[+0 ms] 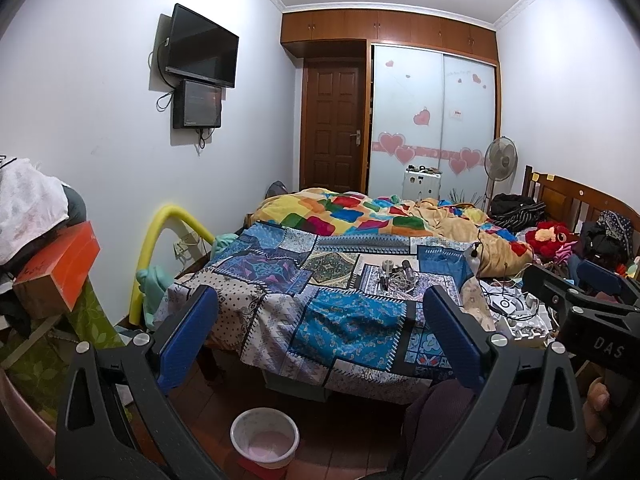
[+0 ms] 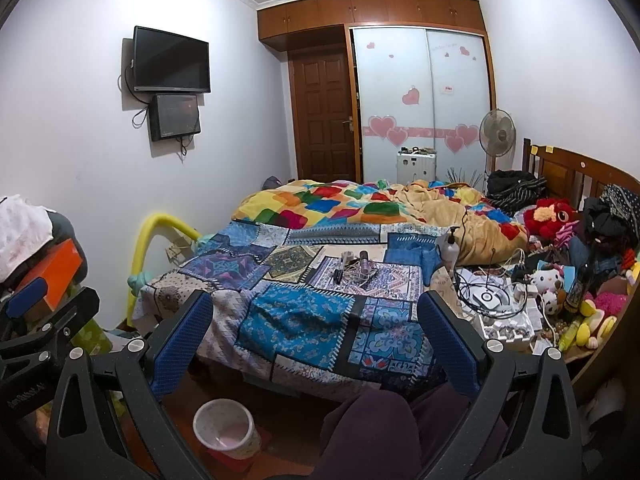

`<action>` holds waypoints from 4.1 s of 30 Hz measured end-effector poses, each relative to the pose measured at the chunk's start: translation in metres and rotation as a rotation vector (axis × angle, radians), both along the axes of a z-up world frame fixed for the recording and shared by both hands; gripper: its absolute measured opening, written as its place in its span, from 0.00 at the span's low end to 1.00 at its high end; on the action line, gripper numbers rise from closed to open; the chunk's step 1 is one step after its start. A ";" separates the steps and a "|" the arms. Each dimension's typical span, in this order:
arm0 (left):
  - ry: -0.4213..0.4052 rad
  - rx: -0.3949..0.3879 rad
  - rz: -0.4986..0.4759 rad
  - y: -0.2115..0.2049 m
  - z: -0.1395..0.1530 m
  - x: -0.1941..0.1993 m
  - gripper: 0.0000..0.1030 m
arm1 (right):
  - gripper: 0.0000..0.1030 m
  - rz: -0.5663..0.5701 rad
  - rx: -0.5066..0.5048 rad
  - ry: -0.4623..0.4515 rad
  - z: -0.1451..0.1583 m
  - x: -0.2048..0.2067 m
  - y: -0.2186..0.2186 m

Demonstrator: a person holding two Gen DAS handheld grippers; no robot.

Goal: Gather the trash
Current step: 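Move both tools down toward the markers on the patterned cloth, then grasp the black Sharpie marker with the left tool while the right tool grasps the black-purple tube, then carry the marker and tube with both tools over the white floor bin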

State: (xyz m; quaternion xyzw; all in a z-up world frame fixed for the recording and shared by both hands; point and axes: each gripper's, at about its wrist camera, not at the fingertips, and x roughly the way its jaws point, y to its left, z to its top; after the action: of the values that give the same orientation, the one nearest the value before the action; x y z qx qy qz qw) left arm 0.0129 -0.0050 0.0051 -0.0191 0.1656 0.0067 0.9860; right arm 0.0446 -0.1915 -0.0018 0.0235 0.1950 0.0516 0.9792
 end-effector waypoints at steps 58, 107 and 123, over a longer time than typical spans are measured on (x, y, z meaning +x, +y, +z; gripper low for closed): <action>0.593 -0.161 -0.208 -0.120 -0.232 0.561 0.85 | 0.50 0.137 0.191 0.545 -0.182 0.469 -0.128; 0.730 -0.114 -0.268 -0.158 -0.252 0.611 0.10 | 0.23 0.167 0.245 0.628 -0.209 0.495 -0.118; 0.539 -0.128 -0.254 -0.125 -0.126 0.517 0.10 | 0.23 0.216 0.187 0.467 -0.103 0.428 -0.098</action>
State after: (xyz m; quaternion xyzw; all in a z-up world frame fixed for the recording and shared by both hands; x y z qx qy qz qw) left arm 0.5299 -0.1304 -0.1208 -0.0578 0.4226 -0.1221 0.8962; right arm 0.4729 -0.2891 -0.1046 0.1043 0.4113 0.1667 0.8900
